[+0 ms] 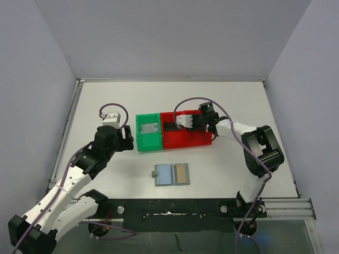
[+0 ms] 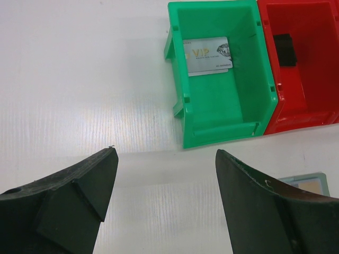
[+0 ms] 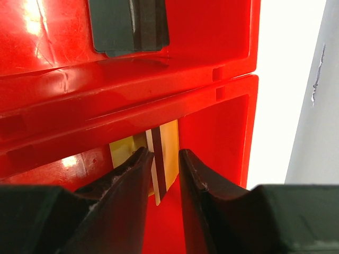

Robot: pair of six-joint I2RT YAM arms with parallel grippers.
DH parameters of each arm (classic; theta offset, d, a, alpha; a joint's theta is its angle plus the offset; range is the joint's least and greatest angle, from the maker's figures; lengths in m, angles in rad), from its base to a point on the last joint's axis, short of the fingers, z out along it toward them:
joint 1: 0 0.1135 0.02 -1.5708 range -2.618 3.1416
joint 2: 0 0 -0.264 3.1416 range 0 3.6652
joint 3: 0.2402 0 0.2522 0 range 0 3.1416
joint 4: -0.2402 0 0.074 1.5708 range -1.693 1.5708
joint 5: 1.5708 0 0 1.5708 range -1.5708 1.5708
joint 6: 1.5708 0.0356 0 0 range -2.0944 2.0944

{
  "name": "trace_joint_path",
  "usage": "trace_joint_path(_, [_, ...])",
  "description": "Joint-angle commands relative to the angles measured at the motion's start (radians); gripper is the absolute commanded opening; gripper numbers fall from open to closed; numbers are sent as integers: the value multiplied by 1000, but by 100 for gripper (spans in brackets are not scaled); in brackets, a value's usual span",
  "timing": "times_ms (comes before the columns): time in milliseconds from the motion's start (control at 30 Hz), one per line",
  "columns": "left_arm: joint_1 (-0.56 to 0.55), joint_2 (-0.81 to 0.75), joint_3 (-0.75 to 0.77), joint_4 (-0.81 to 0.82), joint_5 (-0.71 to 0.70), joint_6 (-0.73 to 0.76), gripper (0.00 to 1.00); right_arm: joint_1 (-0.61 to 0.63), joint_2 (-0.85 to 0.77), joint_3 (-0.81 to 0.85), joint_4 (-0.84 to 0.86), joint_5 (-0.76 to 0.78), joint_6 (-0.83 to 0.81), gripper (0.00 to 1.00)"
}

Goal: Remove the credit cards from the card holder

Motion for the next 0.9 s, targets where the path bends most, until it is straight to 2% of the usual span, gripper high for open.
trace_joint_path(0, [5,-17,23,30,8,17,74,8,-53,12,16,-21,0,29])
trace_joint_path(867, [14,-16,22,33,22,18,74,-1,-110,4,22,-40,21,37])
